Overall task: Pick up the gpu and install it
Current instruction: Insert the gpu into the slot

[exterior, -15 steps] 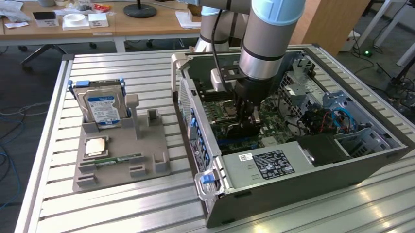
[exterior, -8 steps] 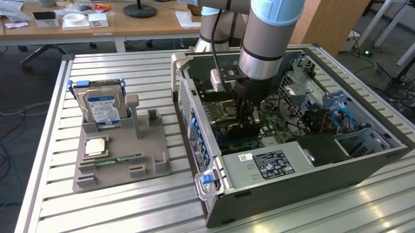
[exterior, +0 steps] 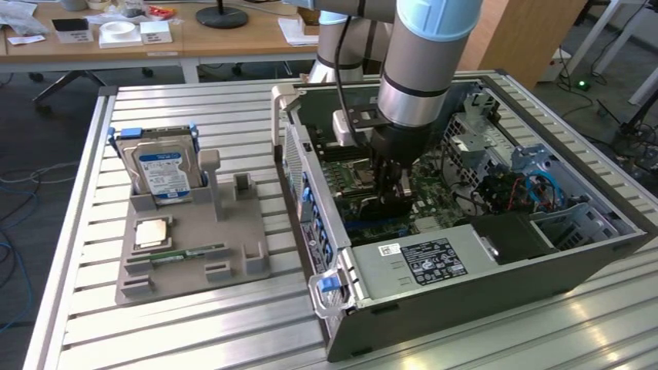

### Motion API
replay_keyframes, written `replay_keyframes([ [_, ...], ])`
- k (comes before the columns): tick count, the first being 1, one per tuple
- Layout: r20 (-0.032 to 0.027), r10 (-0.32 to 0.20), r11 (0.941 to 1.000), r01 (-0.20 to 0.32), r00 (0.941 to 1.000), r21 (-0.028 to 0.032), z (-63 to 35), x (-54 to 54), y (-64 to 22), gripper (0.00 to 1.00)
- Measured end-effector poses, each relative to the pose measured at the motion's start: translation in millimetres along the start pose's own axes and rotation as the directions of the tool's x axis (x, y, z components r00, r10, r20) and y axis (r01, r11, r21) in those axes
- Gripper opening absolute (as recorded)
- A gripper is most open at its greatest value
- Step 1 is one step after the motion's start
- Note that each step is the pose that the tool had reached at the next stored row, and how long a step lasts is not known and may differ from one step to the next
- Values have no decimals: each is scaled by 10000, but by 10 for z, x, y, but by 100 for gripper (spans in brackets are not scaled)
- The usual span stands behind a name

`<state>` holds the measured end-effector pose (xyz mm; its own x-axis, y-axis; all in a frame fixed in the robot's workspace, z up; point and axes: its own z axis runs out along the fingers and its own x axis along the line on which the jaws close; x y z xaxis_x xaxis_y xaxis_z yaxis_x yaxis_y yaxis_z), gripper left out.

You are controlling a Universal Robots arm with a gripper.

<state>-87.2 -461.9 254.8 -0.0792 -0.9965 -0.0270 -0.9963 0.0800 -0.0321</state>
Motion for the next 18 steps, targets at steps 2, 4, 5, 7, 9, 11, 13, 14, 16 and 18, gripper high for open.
replay_keyframes([
  [2,0,-2,10000,2,10000,-1,0,0,0,26],
  [4,1,0,10000,0,10000,1,1,0,6,26],
  [5,1,-4,10000,4,10000,3,2,1,10,26],
  [7,0,-9,10000,9,10000,3,2,2,16,26],
  [9,1,-9,10000,9,10000,3,2,2,18,26],
  [11,1,-6,10000,6,10000,5,2,3,25,26],
  [13,1,-9,10000,9,10000,5,3,3,27,26],
  [14,1,-9,10000,9,10000,5,2,3,27,26],
  [16,1,-9,10000,9,10000,5,2,3,27,26],
  [18,1,-8,10000,8,10000,5,2,3,28,26],
])
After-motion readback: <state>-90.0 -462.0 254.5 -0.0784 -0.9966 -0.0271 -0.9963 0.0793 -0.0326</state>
